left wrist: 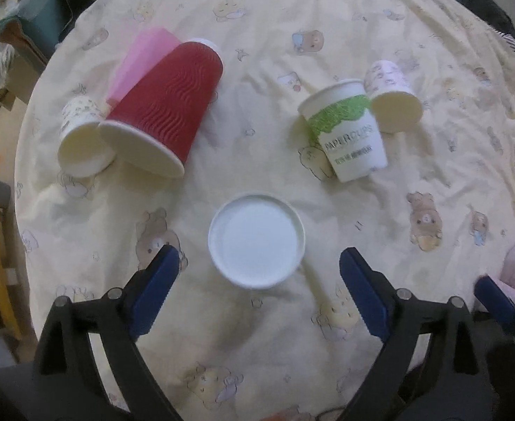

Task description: Flip cup upside down

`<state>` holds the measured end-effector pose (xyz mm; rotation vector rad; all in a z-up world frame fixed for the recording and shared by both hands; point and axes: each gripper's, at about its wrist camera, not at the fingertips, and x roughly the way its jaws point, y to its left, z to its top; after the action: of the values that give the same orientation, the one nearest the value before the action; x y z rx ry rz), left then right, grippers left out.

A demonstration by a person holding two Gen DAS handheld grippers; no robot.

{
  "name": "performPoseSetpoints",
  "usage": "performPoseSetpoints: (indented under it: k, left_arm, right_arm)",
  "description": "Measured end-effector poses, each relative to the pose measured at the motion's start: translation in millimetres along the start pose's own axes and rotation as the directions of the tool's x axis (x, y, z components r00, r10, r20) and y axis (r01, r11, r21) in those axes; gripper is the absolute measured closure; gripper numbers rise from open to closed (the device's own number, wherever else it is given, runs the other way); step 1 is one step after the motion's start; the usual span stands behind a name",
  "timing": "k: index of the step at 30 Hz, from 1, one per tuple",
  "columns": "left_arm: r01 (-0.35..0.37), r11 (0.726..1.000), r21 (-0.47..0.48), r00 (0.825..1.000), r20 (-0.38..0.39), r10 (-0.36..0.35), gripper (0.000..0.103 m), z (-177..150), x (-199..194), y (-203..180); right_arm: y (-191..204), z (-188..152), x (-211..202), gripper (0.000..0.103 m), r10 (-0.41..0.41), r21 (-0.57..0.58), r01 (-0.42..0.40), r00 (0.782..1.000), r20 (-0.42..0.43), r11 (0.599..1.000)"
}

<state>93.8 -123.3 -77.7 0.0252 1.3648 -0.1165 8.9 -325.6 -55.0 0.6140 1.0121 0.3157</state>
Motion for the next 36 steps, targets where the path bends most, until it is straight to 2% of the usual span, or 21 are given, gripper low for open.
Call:
performPoseSetpoints:
  k: [5, 8, 11, 13, 14, 17, 19, 20, 22, 24, 26, 28, 30, 32, 36]
  left_arm:
    - [0.052, 0.998, -0.037, 0.995, 0.088, -0.049, 0.012, -14.7, -39.7, 20.2]
    - [0.085, 0.996, -0.039, 0.983, 0.169, -0.078, 0.012, -31.9, -70.5, 37.0]
    - [0.015, 0.999, -0.037, 0.952, 0.306, -0.003, 0.012, -57.6, -99.2, 52.5]
    - [-0.026, 0.999, -0.047, 0.918, 0.394, 0.042, 0.012, -76.6, -111.8, 64.3]
    - [-0.043, 0.997, -0.06, 0.907, 0.417, 0.064, 0.012, -86.4, -114.3, 70.1]
    - [-0.021, 0.996, -0.091, 0.893, 0.445, 0.06, 0.012, -110.1, -115.3, 85.8]
    - [-0.02, 0.994, -0.105, 0.884, 0.463, 0.066, 0.006, -125.4, -116.3, 91.2]
    - [-0.03, 0.993, -0.112, 0.878, 0.472, 0.08, 0.0, -132.5, -116.8, 92.9]
    - [-0.041, 0.993, -0.11, 0.862, 0.499, 0.091, 0.0, -147.9, -118.0, 95.3]
    - [-0.049, 0.993, -0.112, 0.859, 0.503, 0.099, 0.0, -157.0, -114.2, 96.4]
    - [-0.046, 0.99, -0.13, 0.854, 0.509, 0.107, 0.0, -162.9, -111.3, 99.7]
    - [-0.052, 0.987, -0.155, 0.837, 0.532, 0.128, 0.0, -169.5, -109.6, 104.0]
    - [-0.057, 0.982, -0.183, 0.84, 0.522, 0.146, 0.0, -169.8, -105.7, 106.7]
    - [-0.078, 0.98, -0.185, 0.843, 0.513, 0.164, 0.0, -168.2, -102.6, 106.1]
    - [-0.051, 0.98, -0.194, 0.845, 0.515, 0.146, 0.0, -169.0, -101.1, 108.8]
  right_arm:
    - [3.1, -0.1, -2.2, 0.007, -0.008, -0.02, 0.008, 1.0, 0.021, 1.0]
    - [6.0, -0.3, -4.0, 0.007, -0.019, -0.036, 0.02, 0.999, 0.037, 0.999]
    - [20.1, -7.0, -6.7, 0.003, -0.04, -0.111, 0.045, 0.998, 0.049, 0.993]
    - [33.0, -13.3, -11.1, 0.002, -0.056, -0.178, 0.068, 0.996, 0.073, 0.982]
    - [42.3, -18.7, -14.4, 0.001, -0.067, -0.22, 0.085, 0.994, 0.091, 0.972]
    - [62.6, -34.1, -22.8, 0.0, -0.079, -0.302, 0.12, 0.986, 0.144, 0.946]
    - [75.4, -50.4, -27.6, 0.0, -0.085, -0.354, 0.149, 0.978, 0.19, 0.923]
    - [80.1, -57.2, -27.7, 0.0, -0.093, -0.375, 0.163, 0.976, 0.198, 0.913]
    - [90.5, -73.6, -26.6, 0.0, -0.119, -0.424, 0.205, 0.968, 0.22, 0.882]
    - [97.0, -84.3, -24.7, 0.0, -0.129, -0.452, 0.223, 0.965, 0.23, 0.864]
    - [97.3, -89.8, -23.3, 0.0, -0.125, -0.445, 0.223, 0.963, 0.239, 0.867]
    - [93.1, -92.1, -20.1, 0.0, -0.119, -0.424, 0.222, 0.959, 0.256, 0.878]
    - [90.1, -90.7, -12.5, 0.0, -0.138, -0.421, 0.242, 0.955, 0.263, 0.874]
    - [92.4, -88.6, -7.5, 0.0, -0.17, -0.439, 0.291, 0.941, 0.294, 0.85]
    - [91.2, -85.4, -6.4, 0.0, -0.179, -0.432, 0.305, 0.934, 0.308, 0.849]
